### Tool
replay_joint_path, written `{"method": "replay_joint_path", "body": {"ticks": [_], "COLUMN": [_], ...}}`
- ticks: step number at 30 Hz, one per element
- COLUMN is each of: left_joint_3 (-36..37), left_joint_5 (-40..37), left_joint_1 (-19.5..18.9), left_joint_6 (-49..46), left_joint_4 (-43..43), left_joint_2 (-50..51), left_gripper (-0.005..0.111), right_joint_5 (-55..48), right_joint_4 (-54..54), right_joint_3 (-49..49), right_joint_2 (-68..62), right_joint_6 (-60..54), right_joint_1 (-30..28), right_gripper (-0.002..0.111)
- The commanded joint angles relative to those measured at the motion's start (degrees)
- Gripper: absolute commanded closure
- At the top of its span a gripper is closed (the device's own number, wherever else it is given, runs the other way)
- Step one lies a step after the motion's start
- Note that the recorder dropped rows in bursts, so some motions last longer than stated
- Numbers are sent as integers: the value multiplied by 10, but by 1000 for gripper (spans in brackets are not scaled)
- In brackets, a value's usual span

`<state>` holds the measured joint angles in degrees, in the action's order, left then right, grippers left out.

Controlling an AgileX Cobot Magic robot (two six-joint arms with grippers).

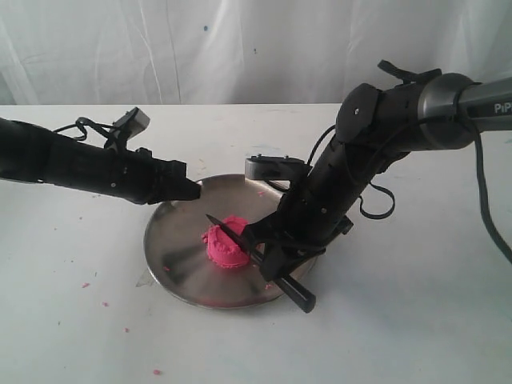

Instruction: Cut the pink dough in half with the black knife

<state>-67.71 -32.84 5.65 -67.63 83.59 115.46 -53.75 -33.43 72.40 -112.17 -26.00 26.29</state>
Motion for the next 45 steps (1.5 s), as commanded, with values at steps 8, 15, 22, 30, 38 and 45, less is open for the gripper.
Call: {"method": "replay_joint_path", "body": {"ticks": [8,15,22,30,38,45], "left_joint_3": [3,-4,-11,-11,-11,-11], "left_joint_5": [-4,-24,-9,-7,-17,-16], "left_joint_1": [20,21,36,38,38,38], "left_joint_6": [-19,-44,-43,-41,-40,-41], "left_joint_4": [37,67,43,30,33,32], "left_joint_2": [34,39,39,59,79,79], "left_gripper": [107,107,107,107,107,107], "right_joint_5": [-3,-1,-1,0,6,12], "right_joint_4": [4,4,3,3,3,3], "right_joint_3": [4,4,4,4,4,4], "right_joint_2": [7,7,7,7,7,7], "right_joint_6": [3,3,3,3,4,6], "right_joint_1": [-1,-1,-1,-1,-1,-1], "right_gripper": [108,108,108,108,108,108]}}
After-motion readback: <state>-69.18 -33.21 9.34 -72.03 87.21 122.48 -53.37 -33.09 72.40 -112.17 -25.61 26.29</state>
